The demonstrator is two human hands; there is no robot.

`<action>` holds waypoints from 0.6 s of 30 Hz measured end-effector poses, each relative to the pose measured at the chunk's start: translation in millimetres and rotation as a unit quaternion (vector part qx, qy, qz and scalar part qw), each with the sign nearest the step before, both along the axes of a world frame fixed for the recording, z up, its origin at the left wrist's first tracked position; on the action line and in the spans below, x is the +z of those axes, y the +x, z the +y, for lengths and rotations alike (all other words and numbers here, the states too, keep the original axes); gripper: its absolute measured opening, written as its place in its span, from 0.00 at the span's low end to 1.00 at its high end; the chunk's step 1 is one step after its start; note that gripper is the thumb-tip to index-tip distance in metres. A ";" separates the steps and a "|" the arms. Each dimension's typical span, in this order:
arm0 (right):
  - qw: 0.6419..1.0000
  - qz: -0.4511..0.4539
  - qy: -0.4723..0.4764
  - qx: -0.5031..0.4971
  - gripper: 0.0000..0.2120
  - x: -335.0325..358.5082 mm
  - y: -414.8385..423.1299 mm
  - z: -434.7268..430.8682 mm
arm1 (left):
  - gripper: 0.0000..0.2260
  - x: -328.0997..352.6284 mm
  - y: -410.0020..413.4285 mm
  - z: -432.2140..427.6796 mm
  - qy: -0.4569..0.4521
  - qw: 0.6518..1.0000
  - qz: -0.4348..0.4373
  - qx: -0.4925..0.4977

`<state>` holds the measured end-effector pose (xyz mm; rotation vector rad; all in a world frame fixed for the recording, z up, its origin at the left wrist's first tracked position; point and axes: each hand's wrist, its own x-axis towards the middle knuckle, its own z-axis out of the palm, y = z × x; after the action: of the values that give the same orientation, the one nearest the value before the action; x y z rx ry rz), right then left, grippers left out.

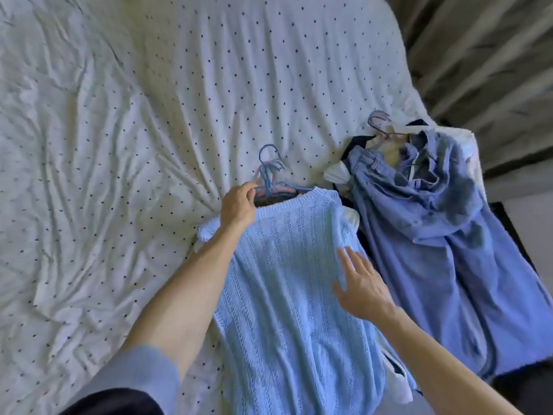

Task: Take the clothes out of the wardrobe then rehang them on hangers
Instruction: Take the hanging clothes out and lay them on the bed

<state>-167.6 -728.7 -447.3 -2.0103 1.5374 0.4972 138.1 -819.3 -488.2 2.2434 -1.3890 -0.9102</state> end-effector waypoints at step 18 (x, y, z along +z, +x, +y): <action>0.992 0.060 0.105 0.034 0.33 -24.7 9.9 -2.3 | 0.28 -49.9 -2.6 -4.4 0.176 0.965 -0.112 -0.158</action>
<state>-157.7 -731.0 -472.1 -1.9040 1.4239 0.7871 135.5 -823.7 -538.2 2.4891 -1.8541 -1.1055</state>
